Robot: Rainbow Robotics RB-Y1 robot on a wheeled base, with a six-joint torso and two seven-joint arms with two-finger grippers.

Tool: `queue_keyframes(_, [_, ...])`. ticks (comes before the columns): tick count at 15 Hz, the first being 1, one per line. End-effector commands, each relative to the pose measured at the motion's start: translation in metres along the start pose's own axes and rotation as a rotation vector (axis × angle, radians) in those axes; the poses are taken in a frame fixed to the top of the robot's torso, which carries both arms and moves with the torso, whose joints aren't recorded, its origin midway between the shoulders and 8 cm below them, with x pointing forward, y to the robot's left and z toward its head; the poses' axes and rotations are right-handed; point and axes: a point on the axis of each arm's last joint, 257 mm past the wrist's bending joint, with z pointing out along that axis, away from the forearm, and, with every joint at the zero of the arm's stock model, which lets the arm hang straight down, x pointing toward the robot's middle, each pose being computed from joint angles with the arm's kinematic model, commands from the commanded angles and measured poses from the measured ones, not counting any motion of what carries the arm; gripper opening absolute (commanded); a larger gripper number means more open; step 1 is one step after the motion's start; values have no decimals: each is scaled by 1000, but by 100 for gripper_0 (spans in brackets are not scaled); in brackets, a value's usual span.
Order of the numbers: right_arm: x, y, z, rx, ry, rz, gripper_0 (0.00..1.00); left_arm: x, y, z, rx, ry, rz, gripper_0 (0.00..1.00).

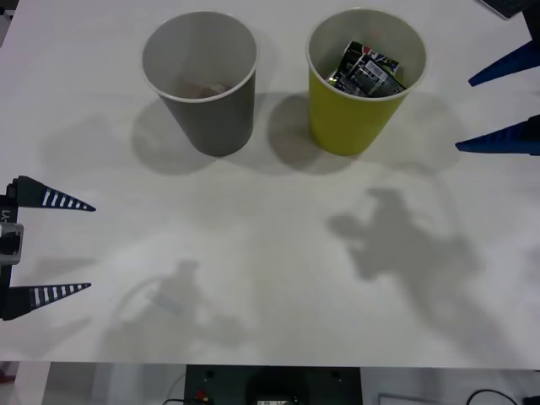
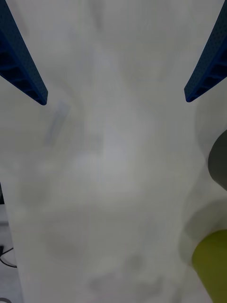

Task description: Put the can into the green bin and the plastic bottle into the gray bin

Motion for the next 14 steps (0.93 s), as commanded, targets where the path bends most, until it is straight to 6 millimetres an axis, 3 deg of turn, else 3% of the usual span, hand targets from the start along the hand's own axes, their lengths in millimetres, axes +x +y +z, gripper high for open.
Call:
queue_keyframes(1, [21, 19, -1, 3, 10, -77, 100, 0, 0, 0, 0, 0, 0, 100])
queue_keyframes(7, [62, 59, 4, -60, 54, -178, 100, 0, 0, 0, 0, 0, 0, 100])
queue_keyframes(14, [101, 79, 9, -64, 26, -223, 100, 0, 0, 0, 0, 0, 0, 100])
